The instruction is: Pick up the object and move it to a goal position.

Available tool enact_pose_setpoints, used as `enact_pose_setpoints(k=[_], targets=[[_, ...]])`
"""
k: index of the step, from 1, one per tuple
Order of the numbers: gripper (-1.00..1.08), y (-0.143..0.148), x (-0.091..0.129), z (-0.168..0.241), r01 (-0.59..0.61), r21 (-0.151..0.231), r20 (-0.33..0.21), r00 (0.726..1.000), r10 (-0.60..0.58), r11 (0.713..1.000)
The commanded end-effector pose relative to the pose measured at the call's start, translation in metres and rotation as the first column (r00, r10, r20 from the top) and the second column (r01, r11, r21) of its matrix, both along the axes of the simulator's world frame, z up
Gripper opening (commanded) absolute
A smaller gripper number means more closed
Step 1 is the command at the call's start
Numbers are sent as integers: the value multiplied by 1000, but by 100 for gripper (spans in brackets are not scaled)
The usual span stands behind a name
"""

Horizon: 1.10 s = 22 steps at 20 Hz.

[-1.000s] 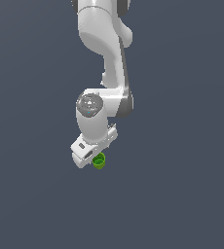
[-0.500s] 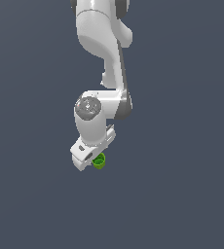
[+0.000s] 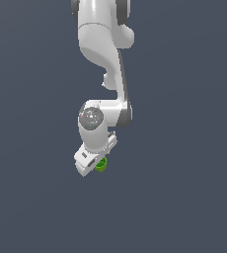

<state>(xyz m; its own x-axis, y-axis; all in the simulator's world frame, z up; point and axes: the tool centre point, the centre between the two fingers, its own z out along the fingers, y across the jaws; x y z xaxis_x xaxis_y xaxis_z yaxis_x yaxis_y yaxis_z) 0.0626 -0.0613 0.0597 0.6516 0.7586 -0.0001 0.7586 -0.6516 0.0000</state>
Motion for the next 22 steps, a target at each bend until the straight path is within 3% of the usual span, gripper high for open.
enact_pose_setpoints(k=[1, 7, 8, 22], targets=[[100, 0, 0, -12, -1, 0, 0, 1000, 1, 1000], [100, 0, 1, -17, -1, 0, 0, 1000, 1, 1000], [-100, 0, 1, -17, -1, 0, 0, 1000, 1, 1000], [-100, 5, 3, -12, -1, 0, -1, 1000, 1, 1000]])
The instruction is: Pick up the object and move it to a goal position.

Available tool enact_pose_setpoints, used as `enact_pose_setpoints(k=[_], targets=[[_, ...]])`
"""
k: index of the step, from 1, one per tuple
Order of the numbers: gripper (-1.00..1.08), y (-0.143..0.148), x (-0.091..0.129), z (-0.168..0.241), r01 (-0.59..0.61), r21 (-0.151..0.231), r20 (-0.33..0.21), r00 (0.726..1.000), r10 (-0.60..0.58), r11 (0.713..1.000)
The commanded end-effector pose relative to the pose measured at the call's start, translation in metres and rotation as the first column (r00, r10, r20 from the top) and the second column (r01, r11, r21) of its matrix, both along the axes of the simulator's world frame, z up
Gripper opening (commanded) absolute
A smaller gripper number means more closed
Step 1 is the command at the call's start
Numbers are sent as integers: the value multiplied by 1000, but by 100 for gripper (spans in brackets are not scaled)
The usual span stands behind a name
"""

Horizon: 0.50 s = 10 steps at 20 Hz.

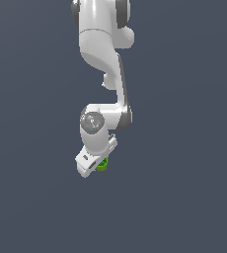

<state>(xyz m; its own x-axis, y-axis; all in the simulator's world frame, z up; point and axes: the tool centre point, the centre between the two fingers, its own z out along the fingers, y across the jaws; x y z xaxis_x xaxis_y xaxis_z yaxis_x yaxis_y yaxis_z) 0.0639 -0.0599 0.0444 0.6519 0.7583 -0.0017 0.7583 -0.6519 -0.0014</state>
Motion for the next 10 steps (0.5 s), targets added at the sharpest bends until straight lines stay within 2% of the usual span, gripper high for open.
enact_pose_setpoints(k=[1, 10], targets=[[-100, 6, 3, 6, -1, 0, 2, 1000, 1, 1000], [-100, 54, 23, 57, -2, 1, 2, 1000, 2, 1000]])
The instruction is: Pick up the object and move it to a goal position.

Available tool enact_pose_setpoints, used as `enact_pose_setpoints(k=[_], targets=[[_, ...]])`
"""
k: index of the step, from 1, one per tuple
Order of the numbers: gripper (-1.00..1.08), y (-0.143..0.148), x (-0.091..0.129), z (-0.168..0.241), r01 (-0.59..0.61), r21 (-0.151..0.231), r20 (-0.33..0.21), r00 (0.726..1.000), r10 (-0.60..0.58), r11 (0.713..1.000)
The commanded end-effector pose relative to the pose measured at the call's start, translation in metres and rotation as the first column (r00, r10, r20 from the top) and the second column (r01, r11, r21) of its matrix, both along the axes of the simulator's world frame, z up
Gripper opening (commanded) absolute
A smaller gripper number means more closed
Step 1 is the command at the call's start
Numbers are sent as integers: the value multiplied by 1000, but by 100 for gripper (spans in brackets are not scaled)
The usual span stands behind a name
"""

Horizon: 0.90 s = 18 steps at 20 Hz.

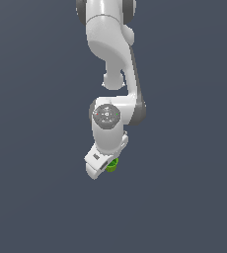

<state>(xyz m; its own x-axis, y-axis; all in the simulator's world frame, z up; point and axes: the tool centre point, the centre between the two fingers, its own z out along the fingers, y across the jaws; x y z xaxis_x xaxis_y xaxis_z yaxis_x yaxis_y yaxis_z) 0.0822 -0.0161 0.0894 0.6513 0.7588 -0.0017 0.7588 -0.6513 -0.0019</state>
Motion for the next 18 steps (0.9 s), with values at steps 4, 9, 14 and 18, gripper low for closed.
enact_pose_setpoints(k=[4, 9, 14, 18], targets=[[-100, 37, 17, 40, -1, 0, 2, 1000, 1, 1000], [-100, 60, 28, 63, -1, 0, 2, 1000, 1, 1000], [-100, 71, 34, 75, -1, 0, 2, 1000, 1, 1000], [-100, 73, 35, 77, -1, 0, 2, 1000, 1, 1000]])
